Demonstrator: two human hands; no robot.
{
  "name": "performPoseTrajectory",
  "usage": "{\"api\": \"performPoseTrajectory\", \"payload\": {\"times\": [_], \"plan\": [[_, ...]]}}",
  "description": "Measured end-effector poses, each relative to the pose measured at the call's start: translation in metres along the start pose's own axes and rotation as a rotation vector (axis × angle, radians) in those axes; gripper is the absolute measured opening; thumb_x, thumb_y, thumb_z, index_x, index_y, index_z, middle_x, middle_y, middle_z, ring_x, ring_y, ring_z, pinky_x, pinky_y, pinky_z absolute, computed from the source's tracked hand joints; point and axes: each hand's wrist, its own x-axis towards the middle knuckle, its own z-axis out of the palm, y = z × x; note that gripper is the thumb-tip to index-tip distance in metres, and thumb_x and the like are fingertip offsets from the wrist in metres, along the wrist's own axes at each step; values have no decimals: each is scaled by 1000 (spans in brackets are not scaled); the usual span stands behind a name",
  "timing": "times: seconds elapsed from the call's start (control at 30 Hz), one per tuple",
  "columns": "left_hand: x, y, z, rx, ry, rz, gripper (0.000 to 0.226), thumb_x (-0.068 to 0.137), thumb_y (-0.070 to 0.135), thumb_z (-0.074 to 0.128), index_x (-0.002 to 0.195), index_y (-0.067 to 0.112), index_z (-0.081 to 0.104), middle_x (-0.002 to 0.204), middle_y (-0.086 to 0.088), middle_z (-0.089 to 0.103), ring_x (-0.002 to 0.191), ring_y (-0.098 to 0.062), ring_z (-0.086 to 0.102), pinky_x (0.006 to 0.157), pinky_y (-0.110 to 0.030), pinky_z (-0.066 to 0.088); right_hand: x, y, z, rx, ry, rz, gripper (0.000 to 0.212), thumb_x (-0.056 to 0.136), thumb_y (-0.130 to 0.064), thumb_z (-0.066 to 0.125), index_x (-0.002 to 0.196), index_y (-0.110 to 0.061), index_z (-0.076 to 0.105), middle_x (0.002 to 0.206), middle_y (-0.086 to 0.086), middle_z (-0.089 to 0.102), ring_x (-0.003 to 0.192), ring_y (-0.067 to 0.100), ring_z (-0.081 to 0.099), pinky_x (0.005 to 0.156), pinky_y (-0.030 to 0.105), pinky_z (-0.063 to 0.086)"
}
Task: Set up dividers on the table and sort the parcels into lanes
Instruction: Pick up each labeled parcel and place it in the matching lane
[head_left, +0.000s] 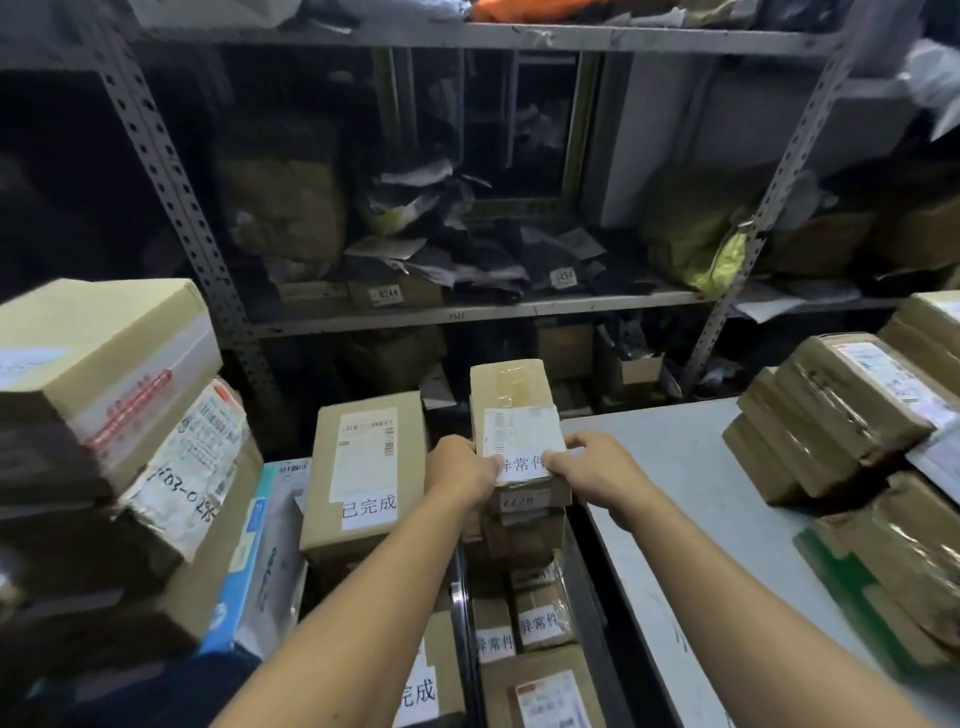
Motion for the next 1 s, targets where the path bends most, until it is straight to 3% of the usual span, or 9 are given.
{"api": "performPoseTrajectory", "payload": {"times": [0.07, 0.17, 0.27, 0.33, 0.43, 0.53, 0.7, 0.87, 1.0], "plan": [[1, -4, 2, -3, 2, -5, 10, 91, 29, 67, 91, 19, 65, 106, -2, 71, 76, -11, 60, 50, -19, 38, 0, 1, 3, -10, -2, 4, 30, 94, -29, 65, 119, -15, 58, 127, 8, 64, 93, 18, 59, 64, 25, 48], [0, -6, 2, -4, 5, 10, 15, 91, 31, 67, 80, 27, 57, 105, 0, 71, 70, -4, 58, 51, -18, 41, 2, 3, 5, -16, -1, 0, 28, 95, -29, 64, 118, -16, 57, 129, 8, 64, 91, 17, 58, 61, 23, 46], [-3, -6, -1, -24, 21, 8, 17, 92, 34, 66, 97, 21, 57, 110, -2, 68, 82, -12, 63, 67, -26, 53, 0, 2, 3, -44, 7, -1, 38, 96, -31, 61, 129, -14, 53, 136, 9, 59, 94, 16, 61, 60, 20, 44], [-9, -4, -5, -14, 59, 33, 30, 93, 34, 65, 115, 16, 56, 117, -3, 65, 83, -13, 58, 66, -23, 47, -1, -2, 2, -76, 56, -14, 54, 97, -34, 60, 143, -11, 44, 143, 10, 54, 115, 24, 60, 62, 19, 44], [-19, 6, -18, -33, 138, 106, 47, 94, 32, 64, 134, 12, 51, 129, -5, 61, 99, -16, 62, 64, -16, 39, -7, -14, 0, -105, 169, -89, 55, 97, -36, 59, 145, -16, 43, 142, 7, 56, 121, 23, 60, 53, 12, 35], [-34, 26, -40, -65, 205, 213, 40, 93, 34, 64, 127, 15, 55, 120, -2, 64, 81, -7, 51, 53, -13, 31, -19, -37, -5, -105, 250, -199, 54, 96, -36, 61, 143, -15, 46, 140, 7, 58, 121, 23, 58, 71, 20, 40], [-66, 74, -102, -88, 282, 403, 45, 92, 38, 64, 127, 11, 56, 118, -5, 62, 100, -16, 56, 76, -25, 38, -59, -106, -19, -77, 373, -408, 50, 96, -36, 60, 141, -17, 50, 130, 6, 63, 116, 22, 59, 85, 26, 41], [-113, 102, -195, 14, 388, 603, 26, 92, 32, 66, 111, 16, 59, 97, 0, 60, 84, -14, 55, 62, -20, 40, -118, -189, -20, -84, 455, -663, 41, 97, -26, 60, 136, -14, 54, 121, 6, 67, 107, 21, 63, 95, 34, 53], [-148, 78, -277, 81, 501, 712, 29, 91, 33, 66, 114, 16, 61, 108, -4, 66, 96, -21, 62, 83, -34, 53, -168, -245, 2, -87, 509, -832, 38, 96, -24, 61, 131, -12, 59, 116, 6, 70, 100, 18, 66, 91, 31, 55]]}}
